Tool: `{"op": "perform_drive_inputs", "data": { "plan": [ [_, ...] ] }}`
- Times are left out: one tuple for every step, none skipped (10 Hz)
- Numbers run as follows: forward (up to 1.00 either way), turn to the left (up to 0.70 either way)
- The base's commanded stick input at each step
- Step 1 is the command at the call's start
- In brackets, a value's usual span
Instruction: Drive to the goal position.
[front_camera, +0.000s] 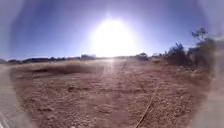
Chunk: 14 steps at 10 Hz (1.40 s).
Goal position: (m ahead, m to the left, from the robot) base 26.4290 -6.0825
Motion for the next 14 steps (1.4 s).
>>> {"op": "perform_drive_inputs", "data": {
  "plan": [
    [0.50, 0.00],
    [0.50, 0.00],
    [0.50, 0.00],
    [0.50, 0.00],
    [0.50, 0.00],
    [0.50, 0.00],
    [0.50, 0.00],
    [0.50, 0.00],
    [0.50, 0.00],
    [0.50, 0.00],
    [0.50, 0.00],
    [0.50, 0.00],
    [0.50, 0.00],
    [0.50, 0.00]
  ]
}}
